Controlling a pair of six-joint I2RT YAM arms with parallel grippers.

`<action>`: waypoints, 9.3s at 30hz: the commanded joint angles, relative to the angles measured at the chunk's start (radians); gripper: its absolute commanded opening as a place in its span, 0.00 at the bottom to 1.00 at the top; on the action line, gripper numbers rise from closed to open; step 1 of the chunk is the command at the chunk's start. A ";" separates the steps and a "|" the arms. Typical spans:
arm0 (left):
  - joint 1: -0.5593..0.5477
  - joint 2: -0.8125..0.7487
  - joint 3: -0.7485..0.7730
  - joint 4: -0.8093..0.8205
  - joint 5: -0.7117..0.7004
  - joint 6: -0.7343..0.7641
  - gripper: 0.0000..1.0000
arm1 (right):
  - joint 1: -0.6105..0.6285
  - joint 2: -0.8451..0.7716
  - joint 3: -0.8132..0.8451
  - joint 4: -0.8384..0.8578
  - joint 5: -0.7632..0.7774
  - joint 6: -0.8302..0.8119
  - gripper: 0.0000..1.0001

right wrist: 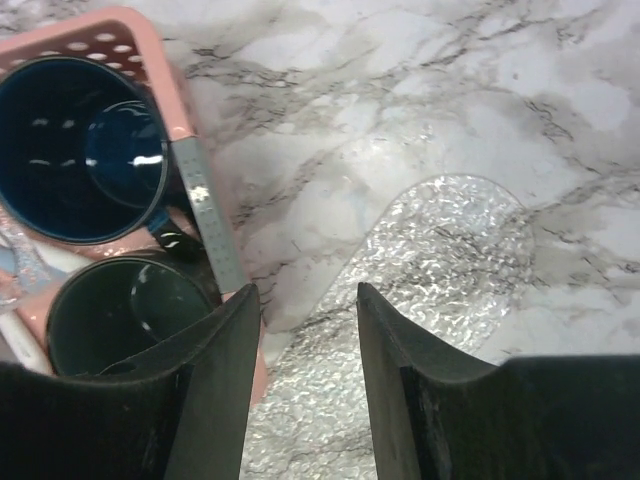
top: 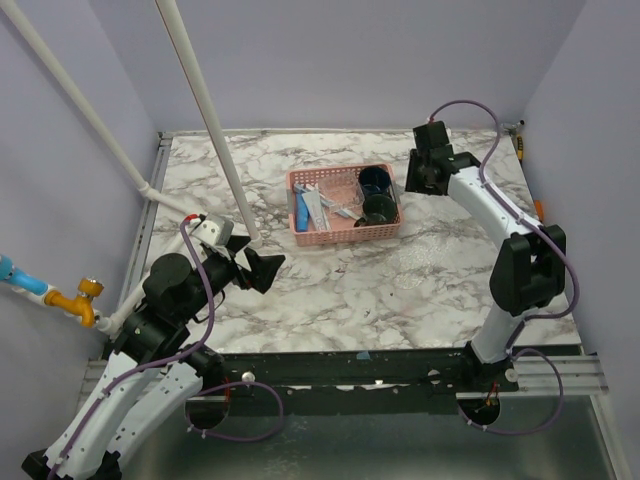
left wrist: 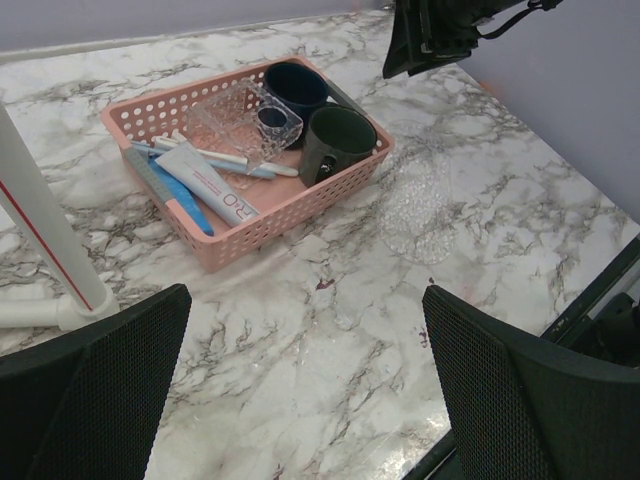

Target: Prepare toiletry sets of a toothbrush and toothpaste on the tray

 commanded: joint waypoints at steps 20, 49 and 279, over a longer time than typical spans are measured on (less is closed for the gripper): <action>0.002 -0.009 0.010 -0.004 0.023 -0.005 0.99 | -0.208 0.182 -0.061 0.120 -0.044 0.044 0.52; 0.002 -0.009 0.010 -0.005 0.024 -0.003 0.99 | -0.268 0.321 -0.033 0.126 -0.055 0.019 0.58; 0.001 -0.016 0.021 -0.067 -0.229 -0.023 0.99 | 0.917 -0.098 0.088 -0.364 0.202 0.378 0.00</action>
